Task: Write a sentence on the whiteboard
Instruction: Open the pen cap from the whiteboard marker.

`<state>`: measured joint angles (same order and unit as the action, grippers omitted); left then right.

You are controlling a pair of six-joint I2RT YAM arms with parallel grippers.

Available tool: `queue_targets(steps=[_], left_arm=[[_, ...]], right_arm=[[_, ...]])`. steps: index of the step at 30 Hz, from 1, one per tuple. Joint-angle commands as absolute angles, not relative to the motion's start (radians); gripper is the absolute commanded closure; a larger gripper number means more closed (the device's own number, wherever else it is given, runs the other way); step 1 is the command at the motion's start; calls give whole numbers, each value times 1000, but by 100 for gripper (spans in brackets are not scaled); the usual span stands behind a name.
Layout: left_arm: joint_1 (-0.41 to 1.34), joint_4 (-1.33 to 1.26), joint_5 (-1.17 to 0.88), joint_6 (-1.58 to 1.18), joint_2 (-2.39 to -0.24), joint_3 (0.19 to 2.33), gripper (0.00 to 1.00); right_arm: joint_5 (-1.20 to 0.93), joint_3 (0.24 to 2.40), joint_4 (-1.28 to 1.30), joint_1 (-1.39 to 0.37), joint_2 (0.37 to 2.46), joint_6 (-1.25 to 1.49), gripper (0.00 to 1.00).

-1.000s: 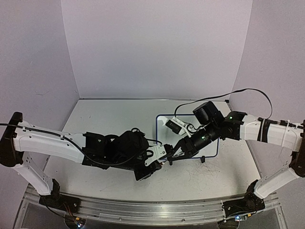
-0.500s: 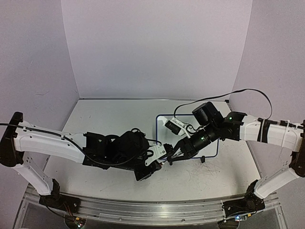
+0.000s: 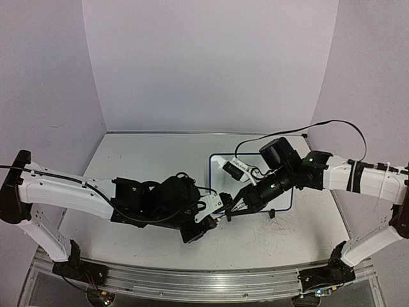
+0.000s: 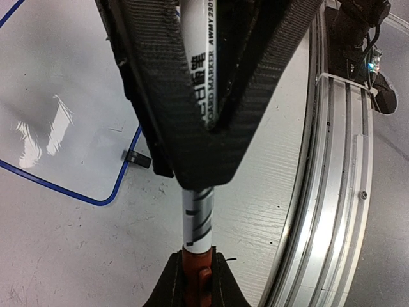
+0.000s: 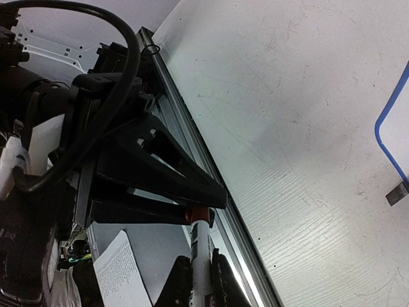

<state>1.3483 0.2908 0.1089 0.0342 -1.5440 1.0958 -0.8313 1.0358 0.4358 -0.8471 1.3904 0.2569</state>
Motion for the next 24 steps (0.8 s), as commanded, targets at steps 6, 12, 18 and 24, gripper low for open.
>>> queue_targets(steps=[6,12,18,24], left_arm=[[1351,296,125,31,-1539,1121,100],[1351,295,135,61,-1498,1055,100],[1351,292,198,83,-1426,983,100],[1349,270,227,56,-1369,946,100]], right_arm=[[-859,1044,388,-851,1347,260,100],[-832,1046,402,-778,1272,221,100],[-805,1046,502,-641,1171,147,100],[-752,1039,499,-629,1125,160,100]])
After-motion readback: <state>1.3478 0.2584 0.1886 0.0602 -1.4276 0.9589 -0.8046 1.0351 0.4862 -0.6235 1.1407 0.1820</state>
